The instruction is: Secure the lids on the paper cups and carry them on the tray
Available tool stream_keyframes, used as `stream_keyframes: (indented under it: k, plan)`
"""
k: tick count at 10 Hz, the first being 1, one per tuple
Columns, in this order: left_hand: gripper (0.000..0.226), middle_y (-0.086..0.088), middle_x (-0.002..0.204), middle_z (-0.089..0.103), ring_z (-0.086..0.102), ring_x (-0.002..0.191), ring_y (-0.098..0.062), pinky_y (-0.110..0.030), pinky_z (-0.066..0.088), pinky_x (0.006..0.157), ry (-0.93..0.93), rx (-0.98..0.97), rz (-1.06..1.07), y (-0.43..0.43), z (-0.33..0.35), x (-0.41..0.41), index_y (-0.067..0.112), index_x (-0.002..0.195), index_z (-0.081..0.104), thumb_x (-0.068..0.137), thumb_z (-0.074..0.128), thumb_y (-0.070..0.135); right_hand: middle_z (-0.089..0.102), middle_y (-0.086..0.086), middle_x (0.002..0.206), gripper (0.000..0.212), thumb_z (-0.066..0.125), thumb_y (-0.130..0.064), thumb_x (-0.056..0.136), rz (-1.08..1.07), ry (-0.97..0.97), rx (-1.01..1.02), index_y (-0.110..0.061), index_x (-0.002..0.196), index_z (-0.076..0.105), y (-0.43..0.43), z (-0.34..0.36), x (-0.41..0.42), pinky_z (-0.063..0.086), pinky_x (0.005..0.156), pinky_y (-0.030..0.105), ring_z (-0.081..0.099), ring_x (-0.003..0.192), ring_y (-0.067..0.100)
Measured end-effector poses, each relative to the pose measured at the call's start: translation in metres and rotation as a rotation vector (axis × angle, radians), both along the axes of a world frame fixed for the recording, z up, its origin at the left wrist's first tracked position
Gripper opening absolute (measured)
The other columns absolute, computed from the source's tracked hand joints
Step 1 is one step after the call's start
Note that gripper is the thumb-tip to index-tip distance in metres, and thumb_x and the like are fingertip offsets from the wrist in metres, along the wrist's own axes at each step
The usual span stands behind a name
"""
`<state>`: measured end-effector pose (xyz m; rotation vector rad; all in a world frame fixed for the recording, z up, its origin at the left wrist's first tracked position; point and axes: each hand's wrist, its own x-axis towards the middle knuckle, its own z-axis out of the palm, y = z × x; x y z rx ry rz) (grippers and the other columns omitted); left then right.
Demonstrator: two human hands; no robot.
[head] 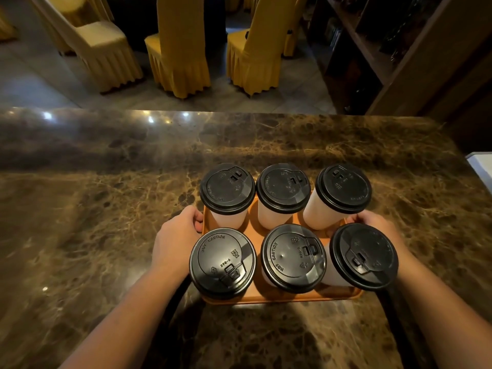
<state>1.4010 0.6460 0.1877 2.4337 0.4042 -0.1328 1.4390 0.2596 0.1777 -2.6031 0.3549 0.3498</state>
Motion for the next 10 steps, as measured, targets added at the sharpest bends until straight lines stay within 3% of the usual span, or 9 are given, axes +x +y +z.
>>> stream_keyframes:
  k: [2,4,6,7,8,9,10]
  plan:
    - [0.018,0.010,0.073,0.068,0.064,0.074,-0.015,-0.037,0.052,0.068,0.021,0.012,-0.004,0.001,0.003,0.000,0.028,0.086,0.057,0.089,0.066,0.013,0.073,0.005,0.088,0.020,0.069,0.000,0.092,-0.033,-0.017,0.106,-0.018,0.084,0.065,0.005,0.004,-0.008,0.057,0.089,0.051,0.068,0.090,0.029]
    - [0.023,0.013,0.076,0.067,0.062,0.076,-0.011,-0.035,0.052,0.068,0.027,0.032,-0.022,0.000,0.004,-0.005,0.031,0.088,0.056,0.091,0.068,0.012,0.074,0.007,0.096,0.018,0.072,0.001,0.091,-0.046,-0.080,0.212,-0.017,0.093,0.069,0.009,0.002,-0.016,0.056,0.093,0.054,0.068,0.096,0.031]
    - [0.023,0.017,0.075,0.068,0.061,0.072,0.012,-0.003,0.040,0.064,-0.065,-0.079,-0.012,0.010,0.006,-0.020,0.033,0.095,0.068,0.089,0.079,0.014,0.076,0.001,0.102,0.025,0.074,0.002,0.089,-0.086,-0.133,0.325,-0.023,0.095,0.073,0.004,0.008,-0.028,0.054,0.098,0.057,0.069,0.104,0.030]
    - [0.017,0.015,0.073,0.070,0.063,0.075,0.009,-0.008,0.046,0.066,-0.174,-0.101,0.079,0.014,0.001,-0.037,0.028,0.090,0.075,0.088,0.080,0.011,0.076,0.004,0.098,0.027,0.074,0.005,0.087,-0.114,-0.172,0.389,-0.020,0.097,0.074,0.000,0.008,-0.040,0.056,0.093,0.056,0.070,0.099,0.033]
    - [0.013,0.018,0.076,0.070,0.063,0.069,-0.001,-0.032,0.053,0.066,-0.255,-0.012,0.129,0.023,-0.007,-0.056,0.031,0.090,0.074,0.091,0.078,0.019,0.075,0.006,0.094,0.032,0.073,0.014,0.084,-0.169,-0.234,0.410,-0.015,0.097,0.074,-0.001,0.007,-0.050,0.056,0.082,0.041,0.069,0.094,0.031]
    - [0.009,0.019,0.084,0.067,0.064,0.078,-0.010,-0.032,0.048,0.067,-0.329,0.223,0.050,0.042,-0.017,-0.063,0.028,0.096,0.075,0.090,0.079,0.023,0.074,0.003,0.085,0.033,0.077,0.012,0.081,-0.251,-0.302,0.372,-0.019,0.089,0.073,0.003,0.007,-0.058,0.049,0.069,0.029,0.066,0.081,0.023]
    - [0.016,0.009,0.099,0.070,0.064,0.099,-0.021,-0.047,0.050,0.084,-0.428,0.310,-0.026,0.056,-0.028,-0.077,0.022,0.099,0.077,0.091,0.070,0.034,0.074,0.007,0.085,0.026,0.076,0.008,0.087,-0.384,-0.376,0.382,-0.018,0.089,0.073,0.006,0.010,-0.062,0.048,0.065,0.028,0.064,0.076,0.021]
